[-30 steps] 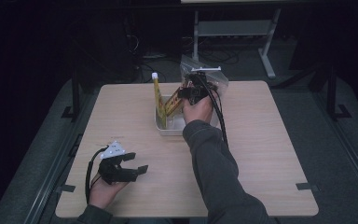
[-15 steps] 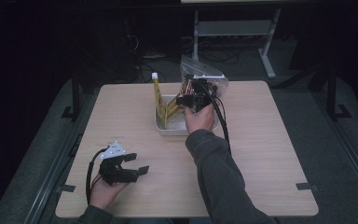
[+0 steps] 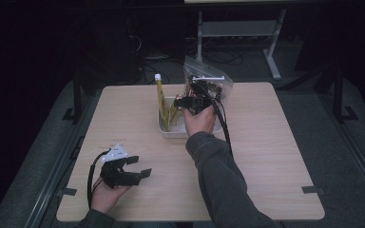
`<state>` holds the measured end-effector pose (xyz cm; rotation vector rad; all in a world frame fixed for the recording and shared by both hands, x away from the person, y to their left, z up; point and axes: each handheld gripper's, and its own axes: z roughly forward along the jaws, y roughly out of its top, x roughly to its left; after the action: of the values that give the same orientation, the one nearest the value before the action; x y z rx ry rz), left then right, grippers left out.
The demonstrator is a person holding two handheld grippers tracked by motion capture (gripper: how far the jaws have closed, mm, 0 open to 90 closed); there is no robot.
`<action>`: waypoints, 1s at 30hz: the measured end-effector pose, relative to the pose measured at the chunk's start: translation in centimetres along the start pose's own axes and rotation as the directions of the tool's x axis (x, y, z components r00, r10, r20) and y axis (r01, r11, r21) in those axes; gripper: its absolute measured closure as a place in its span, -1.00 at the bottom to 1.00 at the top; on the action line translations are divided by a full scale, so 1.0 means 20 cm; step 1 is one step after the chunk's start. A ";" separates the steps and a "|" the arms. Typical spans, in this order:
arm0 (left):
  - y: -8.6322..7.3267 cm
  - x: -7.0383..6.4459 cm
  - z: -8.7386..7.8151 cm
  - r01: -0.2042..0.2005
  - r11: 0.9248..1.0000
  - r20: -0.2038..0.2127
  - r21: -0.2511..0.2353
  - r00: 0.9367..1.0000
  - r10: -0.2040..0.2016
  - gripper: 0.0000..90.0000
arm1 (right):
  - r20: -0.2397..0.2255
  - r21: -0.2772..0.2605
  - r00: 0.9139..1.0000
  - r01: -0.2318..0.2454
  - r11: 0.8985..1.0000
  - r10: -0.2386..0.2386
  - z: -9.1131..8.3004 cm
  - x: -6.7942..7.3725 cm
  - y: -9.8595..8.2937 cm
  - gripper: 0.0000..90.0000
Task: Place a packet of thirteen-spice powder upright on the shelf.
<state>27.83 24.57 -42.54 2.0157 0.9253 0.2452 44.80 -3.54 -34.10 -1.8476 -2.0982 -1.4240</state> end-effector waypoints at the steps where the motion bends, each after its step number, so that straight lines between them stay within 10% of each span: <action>1: 0.00 0.00 0.00 0.000 1.000 0.000 0.002 1.000 0.000 -0.48 | -0.010 -0.005 1.000 -0.004 1.000 0.004 0.01 0.00 0.00 0.33; 30: -0.01 0.01 -0.01 0.003 1.000 -0.014 0.006 1.000 -0.003 -0.48 | -0.128 0.034 0.992 0.003 0.999 0.001 -0.07 -0.09 0.00 0.17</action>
<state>27.85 24.97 -42.59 2.0206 0.9391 0.2553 44.71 -5.80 -34.23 -1.6947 -2.0506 -1.4550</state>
